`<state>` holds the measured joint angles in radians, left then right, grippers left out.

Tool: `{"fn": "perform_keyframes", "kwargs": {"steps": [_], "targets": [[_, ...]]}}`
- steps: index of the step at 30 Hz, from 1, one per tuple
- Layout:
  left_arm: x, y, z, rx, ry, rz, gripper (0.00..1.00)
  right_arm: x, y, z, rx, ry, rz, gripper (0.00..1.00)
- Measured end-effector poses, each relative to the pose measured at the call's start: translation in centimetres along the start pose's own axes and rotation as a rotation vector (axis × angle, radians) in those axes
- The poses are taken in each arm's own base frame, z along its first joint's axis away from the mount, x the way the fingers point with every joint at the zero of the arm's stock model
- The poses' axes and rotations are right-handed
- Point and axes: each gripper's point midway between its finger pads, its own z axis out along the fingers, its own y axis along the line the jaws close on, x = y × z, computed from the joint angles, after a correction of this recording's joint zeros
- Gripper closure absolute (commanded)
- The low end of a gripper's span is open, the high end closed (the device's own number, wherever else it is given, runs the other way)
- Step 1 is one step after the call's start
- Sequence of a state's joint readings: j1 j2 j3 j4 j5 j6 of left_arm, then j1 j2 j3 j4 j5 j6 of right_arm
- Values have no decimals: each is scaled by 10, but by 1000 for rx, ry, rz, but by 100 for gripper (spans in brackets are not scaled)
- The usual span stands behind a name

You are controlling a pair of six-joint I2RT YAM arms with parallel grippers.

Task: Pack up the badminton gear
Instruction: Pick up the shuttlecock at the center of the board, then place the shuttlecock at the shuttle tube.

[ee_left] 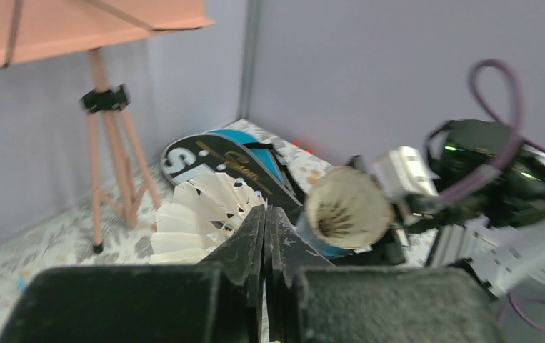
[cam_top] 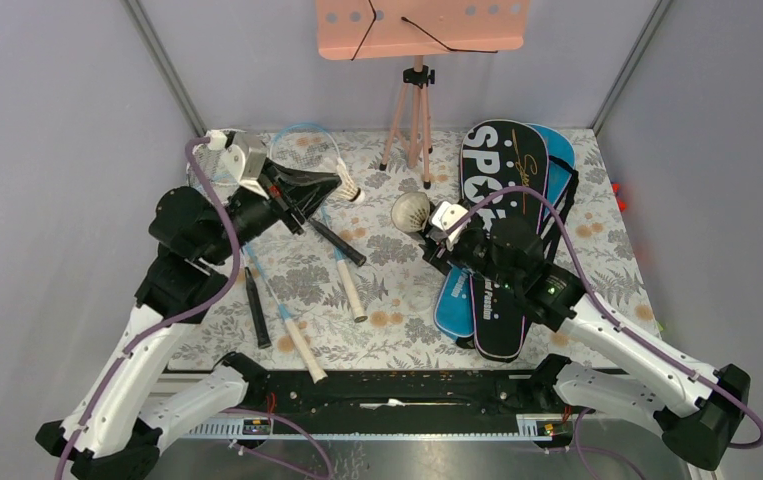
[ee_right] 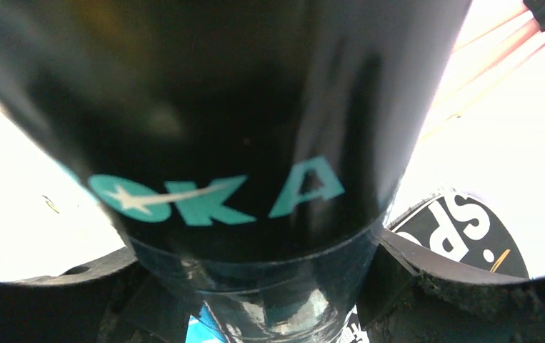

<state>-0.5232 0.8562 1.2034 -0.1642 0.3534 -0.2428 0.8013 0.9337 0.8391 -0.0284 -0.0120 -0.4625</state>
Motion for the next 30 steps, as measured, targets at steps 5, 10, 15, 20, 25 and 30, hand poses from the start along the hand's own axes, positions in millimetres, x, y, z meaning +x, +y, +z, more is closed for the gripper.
{"fn": "perform_keyframes", "kwargs": {"steps": [5,10,15,20,25,30], "targets": [[-14,-48,-5,198,-16,67,100,4,4,2,-15,6,-1,54],[-15,-74,-1,311,-10,110,100,8,10,7,-45,16,7,54],[-2,-82,17,347,25,142,100,6,16,8,-71,2,21,54],[28,-83,41,358,109,168,100,4,25,6,-111,-24,45,54],[49,-78,49,324,175,202,100,1,26,4,-115,-42,68,55],[51,-77,50,314,176,221,100,-2,29,0,-122,-63,104,55]]}}
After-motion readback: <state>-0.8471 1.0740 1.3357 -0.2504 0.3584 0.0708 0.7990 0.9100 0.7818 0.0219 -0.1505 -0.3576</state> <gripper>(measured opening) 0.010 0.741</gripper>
